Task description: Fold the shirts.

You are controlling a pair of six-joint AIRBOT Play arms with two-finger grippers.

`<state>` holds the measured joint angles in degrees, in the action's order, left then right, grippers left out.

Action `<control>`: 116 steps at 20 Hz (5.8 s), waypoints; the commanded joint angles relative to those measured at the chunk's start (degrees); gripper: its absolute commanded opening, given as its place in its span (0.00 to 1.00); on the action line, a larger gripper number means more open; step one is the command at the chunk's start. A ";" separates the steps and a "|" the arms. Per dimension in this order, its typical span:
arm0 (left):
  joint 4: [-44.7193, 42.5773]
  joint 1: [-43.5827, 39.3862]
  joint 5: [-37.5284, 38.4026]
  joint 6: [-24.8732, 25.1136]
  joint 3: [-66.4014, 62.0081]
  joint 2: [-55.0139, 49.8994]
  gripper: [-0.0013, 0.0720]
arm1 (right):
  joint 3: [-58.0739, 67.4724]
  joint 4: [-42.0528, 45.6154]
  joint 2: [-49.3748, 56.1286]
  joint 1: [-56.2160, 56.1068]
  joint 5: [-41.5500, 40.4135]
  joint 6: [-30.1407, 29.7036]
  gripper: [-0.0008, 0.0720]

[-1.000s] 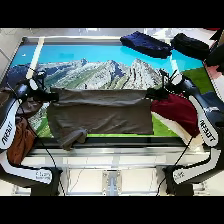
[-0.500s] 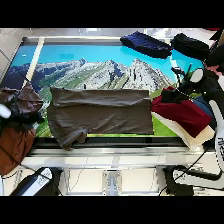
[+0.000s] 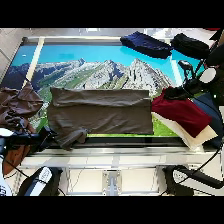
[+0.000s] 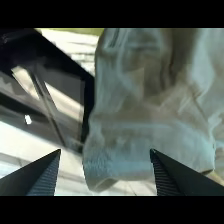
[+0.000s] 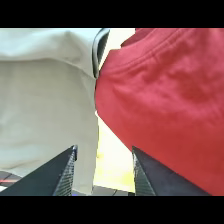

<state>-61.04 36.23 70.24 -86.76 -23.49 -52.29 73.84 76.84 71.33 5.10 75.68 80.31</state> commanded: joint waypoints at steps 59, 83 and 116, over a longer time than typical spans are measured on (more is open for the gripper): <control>17.99 -8.61 -11.98 13.38 -13.31 14.38 0.03 | -34.34 -42.01 -16.09 0.83 -17.00 -7.32 0.03; -8.94 -28.04 -32.52 13.31 -50.47 -35.58 0.91 | 0.59 -33.42 22.88 -0.87 -21.84 -4.98 0.50; -7.63 -39.69 -25.40 13.29 -50.40 -31.74 0.64 | 9.38 -34.82 30.75 -2.23 -1.99 -8.50 0.04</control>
<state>-69.63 -2.33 42.37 -73.45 -73.91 -83.02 79.96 43.90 103.59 3.29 68.77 72.64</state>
